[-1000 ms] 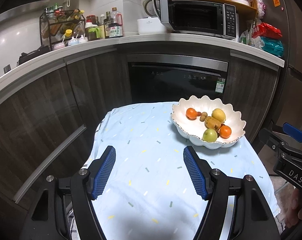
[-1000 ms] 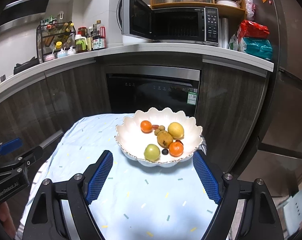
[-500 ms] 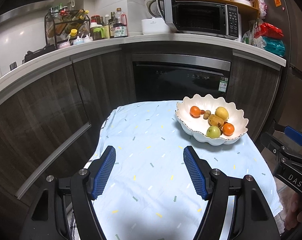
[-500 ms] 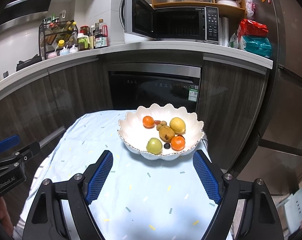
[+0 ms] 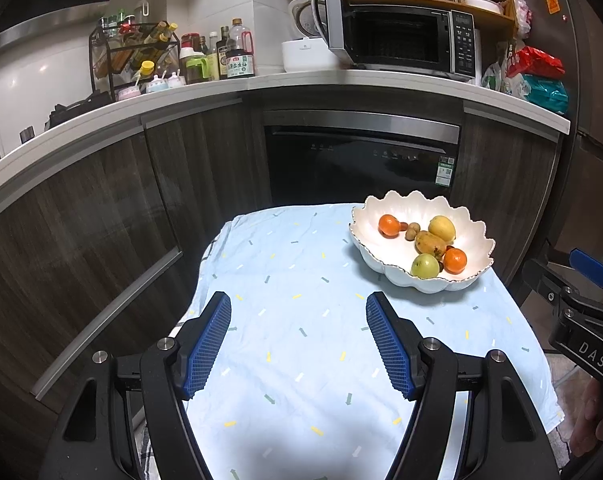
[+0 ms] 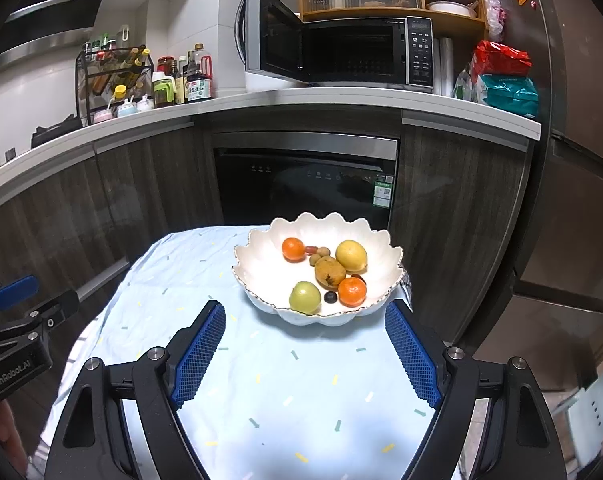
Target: Organize fruits
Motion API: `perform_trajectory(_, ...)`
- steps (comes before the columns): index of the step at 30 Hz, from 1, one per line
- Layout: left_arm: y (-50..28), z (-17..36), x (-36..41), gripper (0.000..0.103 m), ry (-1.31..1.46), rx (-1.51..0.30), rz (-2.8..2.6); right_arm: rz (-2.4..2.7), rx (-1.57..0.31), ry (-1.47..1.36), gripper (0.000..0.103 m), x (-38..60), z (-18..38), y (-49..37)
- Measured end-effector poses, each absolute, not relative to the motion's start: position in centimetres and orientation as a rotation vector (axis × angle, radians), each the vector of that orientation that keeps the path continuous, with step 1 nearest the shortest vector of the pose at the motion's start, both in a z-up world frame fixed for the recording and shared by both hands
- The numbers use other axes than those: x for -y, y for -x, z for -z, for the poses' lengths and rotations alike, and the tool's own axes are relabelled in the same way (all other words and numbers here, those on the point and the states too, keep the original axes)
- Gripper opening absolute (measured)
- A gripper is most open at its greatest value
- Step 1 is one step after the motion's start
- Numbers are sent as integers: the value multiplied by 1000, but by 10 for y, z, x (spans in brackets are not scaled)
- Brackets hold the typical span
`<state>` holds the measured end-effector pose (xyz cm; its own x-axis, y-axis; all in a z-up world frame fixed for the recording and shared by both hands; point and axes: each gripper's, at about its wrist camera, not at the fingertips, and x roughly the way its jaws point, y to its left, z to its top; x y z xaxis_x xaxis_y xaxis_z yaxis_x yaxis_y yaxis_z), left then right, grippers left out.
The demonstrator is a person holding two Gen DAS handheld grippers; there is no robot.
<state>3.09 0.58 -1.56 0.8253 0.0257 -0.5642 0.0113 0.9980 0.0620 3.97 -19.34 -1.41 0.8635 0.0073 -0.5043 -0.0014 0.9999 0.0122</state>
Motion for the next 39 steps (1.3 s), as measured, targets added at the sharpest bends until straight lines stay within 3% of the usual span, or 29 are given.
perform_trajectory(39,-36,9,-5,69,-55,-605,-21,-11,-551,-49,83,194,11,-45)
